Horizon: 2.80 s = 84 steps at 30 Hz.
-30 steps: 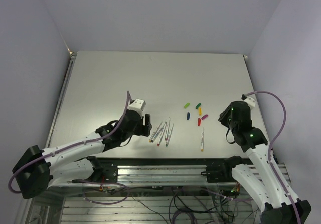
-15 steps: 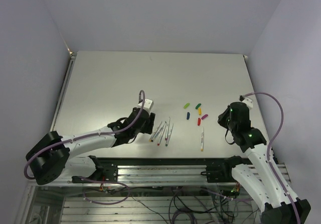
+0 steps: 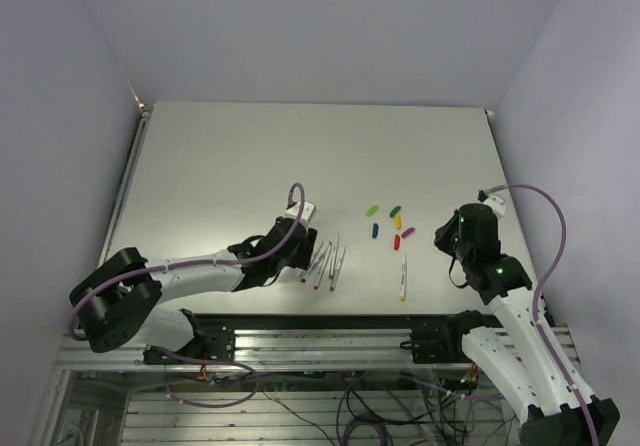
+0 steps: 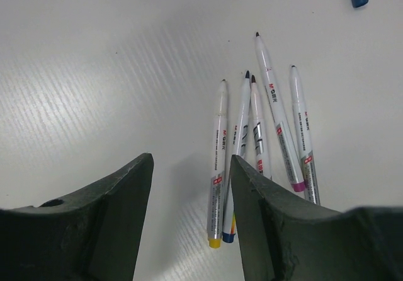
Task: Insert the pens into the pen caps
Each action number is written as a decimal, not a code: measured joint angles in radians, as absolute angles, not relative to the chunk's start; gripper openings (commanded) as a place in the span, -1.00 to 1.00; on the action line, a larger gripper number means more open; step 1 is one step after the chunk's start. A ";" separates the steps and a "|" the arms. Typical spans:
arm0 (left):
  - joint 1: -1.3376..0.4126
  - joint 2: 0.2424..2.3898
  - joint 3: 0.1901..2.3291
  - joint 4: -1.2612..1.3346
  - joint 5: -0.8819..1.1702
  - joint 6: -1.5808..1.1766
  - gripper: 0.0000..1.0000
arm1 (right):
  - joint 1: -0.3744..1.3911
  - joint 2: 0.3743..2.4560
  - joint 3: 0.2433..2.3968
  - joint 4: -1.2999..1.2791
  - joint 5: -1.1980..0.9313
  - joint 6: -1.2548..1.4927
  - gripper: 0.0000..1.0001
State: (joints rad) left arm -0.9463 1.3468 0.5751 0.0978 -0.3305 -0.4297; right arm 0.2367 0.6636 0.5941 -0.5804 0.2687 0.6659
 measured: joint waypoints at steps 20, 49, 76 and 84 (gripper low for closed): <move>-0.999 1.477 0.575 0.153 -0.330 -0.429 0.24 | 0.237 0.662 0.594 -0.580 0.268 0.670 -0.82; -0.999 1.441 0.572 0.192 -0.415 -0.453 0.21 | 0.237 0.677 0.554 -0.566 0.234 0.669 -0.83; -1.000 1.508 0.567 0.199 -0.403 -0.464 0.20 | 0.237 0.685 0.554 -0.566 0.231 0.670 -0.83; -1.002 1.518 0.567 0.190 -0.400 -0.472 0.19 | 0.237 0.685 0.554 -0.566 0.231 0.670 -0.83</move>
